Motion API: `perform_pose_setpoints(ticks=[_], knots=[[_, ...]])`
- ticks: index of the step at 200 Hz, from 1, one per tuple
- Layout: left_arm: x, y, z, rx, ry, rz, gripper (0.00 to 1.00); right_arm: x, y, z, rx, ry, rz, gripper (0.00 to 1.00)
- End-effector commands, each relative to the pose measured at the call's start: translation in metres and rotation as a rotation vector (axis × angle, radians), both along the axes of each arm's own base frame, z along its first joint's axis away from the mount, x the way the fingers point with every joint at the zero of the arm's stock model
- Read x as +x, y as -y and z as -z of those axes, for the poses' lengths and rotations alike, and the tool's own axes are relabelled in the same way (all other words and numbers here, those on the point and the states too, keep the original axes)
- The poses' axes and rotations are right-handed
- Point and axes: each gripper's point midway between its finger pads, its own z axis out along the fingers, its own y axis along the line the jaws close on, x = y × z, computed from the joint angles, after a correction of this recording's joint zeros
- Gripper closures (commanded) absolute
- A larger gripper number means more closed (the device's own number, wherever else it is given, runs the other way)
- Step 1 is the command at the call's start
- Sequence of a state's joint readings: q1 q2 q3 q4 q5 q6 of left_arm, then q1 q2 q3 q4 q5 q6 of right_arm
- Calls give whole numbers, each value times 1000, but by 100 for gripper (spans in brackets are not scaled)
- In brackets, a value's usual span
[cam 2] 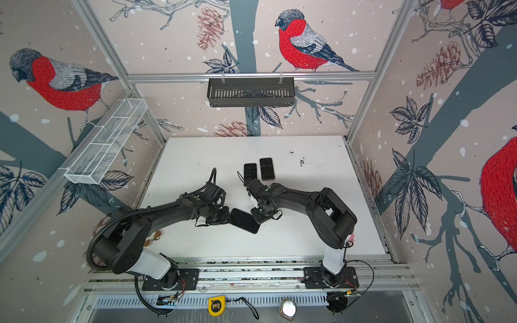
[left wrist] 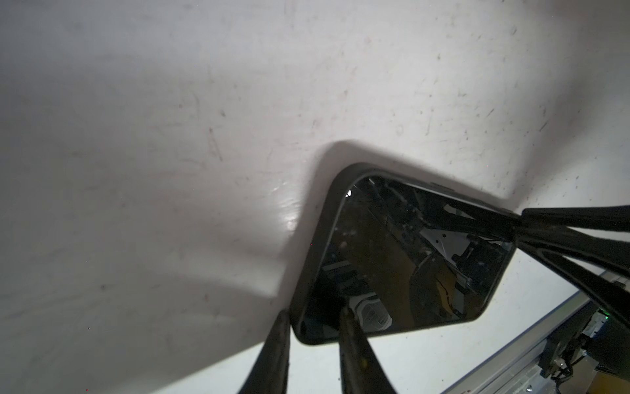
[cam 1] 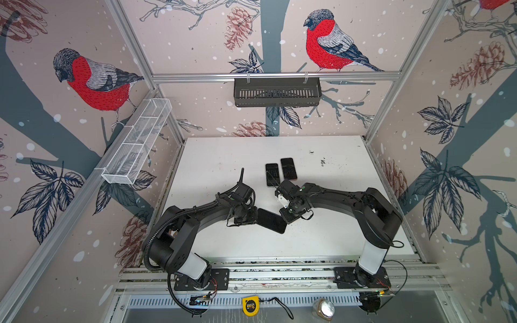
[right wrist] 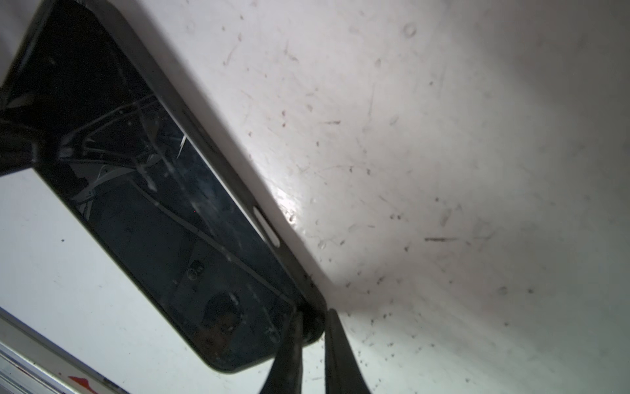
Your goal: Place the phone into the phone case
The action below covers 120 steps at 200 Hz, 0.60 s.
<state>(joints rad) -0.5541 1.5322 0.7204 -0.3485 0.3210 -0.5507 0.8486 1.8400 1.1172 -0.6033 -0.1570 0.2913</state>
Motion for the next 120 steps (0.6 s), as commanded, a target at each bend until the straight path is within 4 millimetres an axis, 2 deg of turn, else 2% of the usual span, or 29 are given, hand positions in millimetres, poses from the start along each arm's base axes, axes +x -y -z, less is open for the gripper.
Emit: perform_pose_setpoints(ticks=[1,13,26,39,62,73,94,103,106,120], knots=[[0,-2,9,20,3,9,74,-24,25,37,-137,-78,-32,87],[-1,-2,9,19,2,9,74,-24,22,37,-143,-71,-39,98],[0,-2,8,18,4,8,74,-16,19,29,-144,-32,-35,99],[0,-3,7,18,8,7,74,-3,14,12,-131,26,-21,99],[0,-4,5,22,13,6,74,24,9,-29,-78,133,22,97],[1,-4,4,22,18,4,74,31,8,-45,-40,158,24,80],[5,-5,-4,26,40,-5,75,30,0,-63,42,182,-34,23],[8,-6,-12,30,63,-11,75,23,-3,-63,66,168,-71,4],[11,-6,-16,31,75,-15,75,22,-4,-63,72,164,-83,0],[19,-11,-38,54,132,-33,75,16,-3,-57,58,154,-107,0]])
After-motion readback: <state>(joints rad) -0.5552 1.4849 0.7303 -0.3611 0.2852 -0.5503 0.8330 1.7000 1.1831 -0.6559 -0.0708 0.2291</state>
